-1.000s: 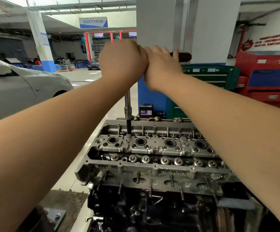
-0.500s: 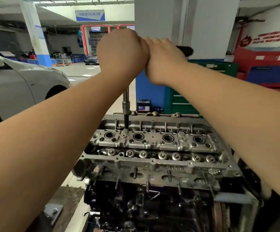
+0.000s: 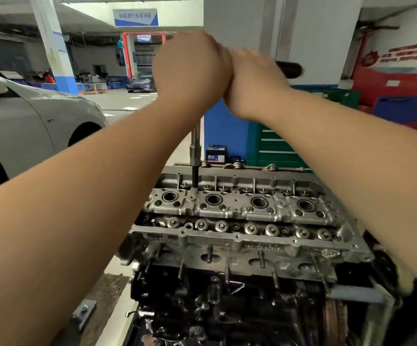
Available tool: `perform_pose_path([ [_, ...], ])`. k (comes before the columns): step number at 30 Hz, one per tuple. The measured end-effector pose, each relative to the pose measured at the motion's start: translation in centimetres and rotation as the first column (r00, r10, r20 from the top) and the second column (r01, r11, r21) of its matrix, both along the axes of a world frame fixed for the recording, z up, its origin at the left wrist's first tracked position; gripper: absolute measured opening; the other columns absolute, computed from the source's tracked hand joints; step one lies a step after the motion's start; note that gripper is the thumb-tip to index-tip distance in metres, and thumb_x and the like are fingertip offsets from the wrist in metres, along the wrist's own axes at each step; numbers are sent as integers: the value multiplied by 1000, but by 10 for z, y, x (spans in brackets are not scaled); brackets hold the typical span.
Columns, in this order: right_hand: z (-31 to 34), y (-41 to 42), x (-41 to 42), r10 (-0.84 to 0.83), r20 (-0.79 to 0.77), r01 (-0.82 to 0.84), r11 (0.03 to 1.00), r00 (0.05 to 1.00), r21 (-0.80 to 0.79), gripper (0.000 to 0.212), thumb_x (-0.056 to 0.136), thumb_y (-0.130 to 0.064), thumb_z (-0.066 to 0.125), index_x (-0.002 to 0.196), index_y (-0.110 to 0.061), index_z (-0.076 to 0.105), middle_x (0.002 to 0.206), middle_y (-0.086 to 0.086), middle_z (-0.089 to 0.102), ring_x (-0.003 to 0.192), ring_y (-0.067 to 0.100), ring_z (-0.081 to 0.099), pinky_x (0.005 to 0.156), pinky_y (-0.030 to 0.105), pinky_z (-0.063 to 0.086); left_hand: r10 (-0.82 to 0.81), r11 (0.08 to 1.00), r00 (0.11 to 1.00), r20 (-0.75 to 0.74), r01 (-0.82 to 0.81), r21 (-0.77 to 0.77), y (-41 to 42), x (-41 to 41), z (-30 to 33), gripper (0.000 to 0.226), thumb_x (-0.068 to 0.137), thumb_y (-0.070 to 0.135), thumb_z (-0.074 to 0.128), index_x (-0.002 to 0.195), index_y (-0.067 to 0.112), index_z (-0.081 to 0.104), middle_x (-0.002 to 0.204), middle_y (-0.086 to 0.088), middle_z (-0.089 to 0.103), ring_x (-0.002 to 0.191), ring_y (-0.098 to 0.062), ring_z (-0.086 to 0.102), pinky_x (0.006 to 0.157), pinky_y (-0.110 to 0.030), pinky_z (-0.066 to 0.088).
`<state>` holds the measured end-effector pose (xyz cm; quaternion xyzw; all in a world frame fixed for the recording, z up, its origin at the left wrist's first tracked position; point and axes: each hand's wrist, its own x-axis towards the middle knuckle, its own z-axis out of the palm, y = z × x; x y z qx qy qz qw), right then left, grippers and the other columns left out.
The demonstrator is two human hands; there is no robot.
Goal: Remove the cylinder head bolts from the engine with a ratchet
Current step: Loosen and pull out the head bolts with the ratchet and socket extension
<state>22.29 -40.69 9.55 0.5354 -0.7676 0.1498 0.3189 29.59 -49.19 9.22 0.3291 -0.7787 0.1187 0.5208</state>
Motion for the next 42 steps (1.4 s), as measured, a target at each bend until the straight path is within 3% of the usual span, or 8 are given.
perform_pose_path([
  [5, -4, 18, 32, -278, -461, 232, 960, 843, -156, 31, 88, -19, 50, 62, -20, 34, 60, 2, 30, 51, 20, 23, 54, 34, 26, -798, 509, 510, -320, 855, 94, -16, 21, -7, 48, 92, 11, 55, 52, 27, 36, 48, 12, 27, 46, -2, 24, 51, -22, 23],
  [12, -1, -12, -8, 115, 98, -112, 993, 989, -34, 32, 96, -15, 51, 128, -14, 54, 133, 11, 54, 123, 35, 48, 98, 37, 35, 105, 994, 994, -24, -105, -14, -5, -2, -3, 35, 99, 33, 36, 85, 17, 64, 78, -7, 54, 77, -30, 59, 63, -32, 31],
  [16, -1, 0, -4, -88, -158, 92, 996, 983, 18, 20, 90, -19, 54, 109, -16, 59, 97, 6, 62, 80, 31, 55, 67, 36, 36, -180, 983, 980, -84, 182, 18, -18, 1, -3, 34, 95, 34, 42, 71, 13, 55, 58, -2, 40, 59, -19, 41, 61, -31, 25],
  [20, -7, 24, 32, -281, -491, 243, 960, 824, -140, 34, 87, -24, 56, 61, -17, 35, 58, 2, 29, 49, 19, 24, 55, 33, 25, -798, 549, 529, -290, 836, 12, -17, 16, -11, 47, 91, 9, 54, 51, 25, 37, 42, 12, 29, 46, -2, 27, 52, -19, 24],
  [27, 15, -5, 14, 32, -106, -25, 997, 994, 67, 28, 91, -12, 43, 67, -22, 33, 69, -5, 34, 97, 39, 52, 90, 46, 39, 120, 993, 992, -48, -121, -11, 6, 21, -6, 28, 99, 36, 34, 86, 19, 52, 83, -11, 49, 77, -32, 44, 65, -37, 27],
  [31, 15, 5, 19, -67, -183, 78, 995, 981, 55, 20, 94, -19, 46, 75, -20, 39, 76, 4, 42, 77, 32, 44, 73, 42, 37, -174, 985, 980, -99, 175, 5, 0, 32, -10, 37, 102, 28, 39, 70, 15, 49, 59, 2, 40, 61, -16, 46, 59, -29, 28],
  [35, 0, 30, 47, -181, -432, 166, 983, 883, -71, 34, 90, -24, 47, 65, -23, 24, 65, 1, 24, 54, 20, 18, 68, 44, 32, -792, 526, 540, -286, 840, 130, 0, 46, -15, 35, 104, 11, 50, 83, -12, 66, 67, -27, 55, 58, -10, 49, 58, -17, 43],
  [42, 9, -1, 1, 94, -103, -95, 995, 990, -4, 14, 95, -16, 41, 87, -27, 46, 95, 9, 60, 100, 39, 56, 76, 37, 29, 29, 1000, 997, -73, -29, 3, 4, 20, -9, 37, 95, 37, 36, 70, 13, 48, 61, -6, 41, 58, -28, 39, 60, -36, 21],
])
